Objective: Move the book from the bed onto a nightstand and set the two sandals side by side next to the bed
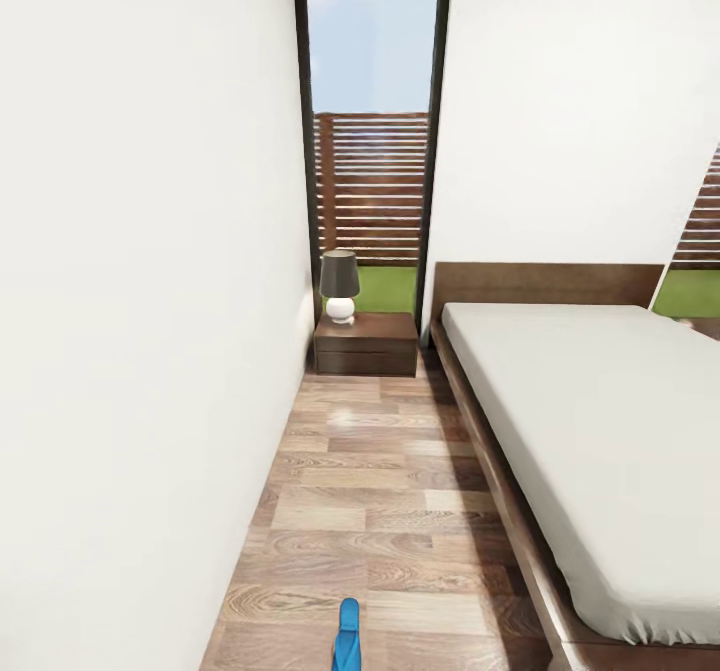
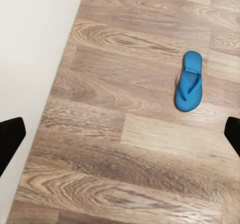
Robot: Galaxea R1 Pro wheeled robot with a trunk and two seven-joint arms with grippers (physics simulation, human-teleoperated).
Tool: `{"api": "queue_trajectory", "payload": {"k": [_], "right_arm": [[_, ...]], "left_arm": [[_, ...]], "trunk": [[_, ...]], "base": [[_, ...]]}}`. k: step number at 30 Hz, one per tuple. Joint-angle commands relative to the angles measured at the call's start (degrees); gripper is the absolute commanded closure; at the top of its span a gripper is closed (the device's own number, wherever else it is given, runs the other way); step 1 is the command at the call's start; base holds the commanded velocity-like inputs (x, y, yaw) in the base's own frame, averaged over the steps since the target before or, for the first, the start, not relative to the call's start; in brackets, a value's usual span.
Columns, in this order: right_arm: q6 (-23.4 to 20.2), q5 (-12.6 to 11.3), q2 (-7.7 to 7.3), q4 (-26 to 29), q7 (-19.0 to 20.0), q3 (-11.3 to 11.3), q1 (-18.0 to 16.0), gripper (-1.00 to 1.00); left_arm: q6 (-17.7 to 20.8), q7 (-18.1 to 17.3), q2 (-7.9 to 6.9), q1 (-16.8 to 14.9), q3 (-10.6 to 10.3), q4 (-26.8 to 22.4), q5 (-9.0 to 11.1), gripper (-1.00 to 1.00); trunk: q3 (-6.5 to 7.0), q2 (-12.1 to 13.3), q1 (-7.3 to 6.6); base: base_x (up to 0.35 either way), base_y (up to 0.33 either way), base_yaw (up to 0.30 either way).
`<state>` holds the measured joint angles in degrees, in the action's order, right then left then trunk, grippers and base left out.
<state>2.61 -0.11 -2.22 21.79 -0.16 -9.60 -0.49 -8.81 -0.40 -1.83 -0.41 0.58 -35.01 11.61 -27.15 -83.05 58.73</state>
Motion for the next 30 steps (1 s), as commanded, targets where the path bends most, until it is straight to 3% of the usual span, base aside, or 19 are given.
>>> {"api": "queue_trajectory", "payload": {"k": [1,17,19,21,27,30], "right_arm": [[0.2,0.0,0.02,0.0,0.0,-0.2,0.0,-1.00],[0.2,0.4,0.09,-0.1,0.0,-0.1,0.0,-1.00],[0.2,0.4,0.10,-0.1,0.0,-0.1,0.0,-1.00],[0.2,0.3,0.10,-0.1,0.0,-0.1,0.0,-1.00],[0.2,0.3,0.11,-0.1,0.0,-0.1,0.0,-1.00],[0.2,0.3,0.11,-0.1,0.0,-0.1,0.0,-1.00]], "left_arm": [[-0.2,0.0,-0.01,0.0,-0.1,0.0,0.4,-1.00],[-0.2,-0.2,0.12,0.0,-0.1,-0.4,0.5,-1.00],[-0.1,-0.2,0.71,0.0,-0.2,-1.0,0.5,-1.00],[0.1,0.0,2.78,-0.1,-0.6,-3.9,0.4,-1.00],[1.9,0.2,5.16,-0.2,-3.7,-12.8,-1.0,-1.00],[6.8,0.3,6.21,-0.3,-6.4,-19.7,-1.9,-1.00]], "trunk": [[-0.06,0.0,0.00],[-0.06,0.0,0.00],[-0.06,0.0,0.00],[-0.06,0.0,0.00],[-0.06,0.0,0.00],[-0.06,0.0,0.00]], "base": [[0.000,0.000,0.000],[0.000,0.000,0.000],[0.000,0.000,0.000],[0.000,0.000,0.000],[0.000,0.000,0.000],[0.000,0.000,0.000]]}}
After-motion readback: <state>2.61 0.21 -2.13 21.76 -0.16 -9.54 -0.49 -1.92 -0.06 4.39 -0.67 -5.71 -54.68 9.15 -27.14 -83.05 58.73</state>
